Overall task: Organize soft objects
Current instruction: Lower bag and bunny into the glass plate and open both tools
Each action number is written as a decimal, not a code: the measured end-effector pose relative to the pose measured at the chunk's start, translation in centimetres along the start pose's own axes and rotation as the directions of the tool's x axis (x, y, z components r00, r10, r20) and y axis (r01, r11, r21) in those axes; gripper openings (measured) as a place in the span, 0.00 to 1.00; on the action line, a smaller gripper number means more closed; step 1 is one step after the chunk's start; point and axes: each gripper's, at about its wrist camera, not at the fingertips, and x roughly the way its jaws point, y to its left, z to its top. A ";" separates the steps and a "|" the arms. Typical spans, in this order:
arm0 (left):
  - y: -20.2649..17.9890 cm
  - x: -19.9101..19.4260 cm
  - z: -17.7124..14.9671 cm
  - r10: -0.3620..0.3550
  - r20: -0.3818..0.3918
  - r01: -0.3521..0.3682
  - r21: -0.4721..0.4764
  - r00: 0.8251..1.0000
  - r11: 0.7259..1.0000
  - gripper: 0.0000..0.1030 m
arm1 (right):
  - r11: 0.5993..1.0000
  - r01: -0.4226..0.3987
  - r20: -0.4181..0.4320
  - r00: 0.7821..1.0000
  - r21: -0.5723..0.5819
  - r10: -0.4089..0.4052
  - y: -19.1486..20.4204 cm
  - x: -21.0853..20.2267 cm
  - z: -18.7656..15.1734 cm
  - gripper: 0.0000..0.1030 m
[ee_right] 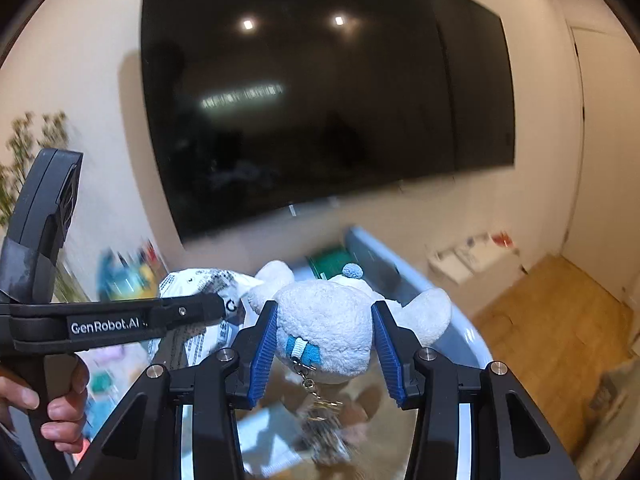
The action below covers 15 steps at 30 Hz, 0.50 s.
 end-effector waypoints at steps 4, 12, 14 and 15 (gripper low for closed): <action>-0.5 3.6 -2.1 0.048 -0.102 -0.047 0.013 0.994 0.999 0.38 | 0.999 0.023 -0.075 0.997 0.040 -0.020 -2.2 1.3 -2.5 0.44; -1.3 5.3 -2.6 0.081 -0.141 -0.077 0.034 0.987 0.996 0.40 | 0.995 0.020 -0.093 0.996 0.097 -0.011 -4.3 1.9 -3.1 0.40; -1.5 5.0 -2.4 0.083 -0.141 -0.080 0.029 0.987 0.996 0.43 | 0.996 0.022 -0.084 0.996 0.088 -0.015 -4.2 1.8 -2.8 0.40; -1.5 4.9 -2.3 0.085 -0.143 -0.082 0.025 0.986 0.996 0.47 | 0.996 0.023 -0.079 0.997 0.085 -0.016 -4.1 1.8 -2.7 0.40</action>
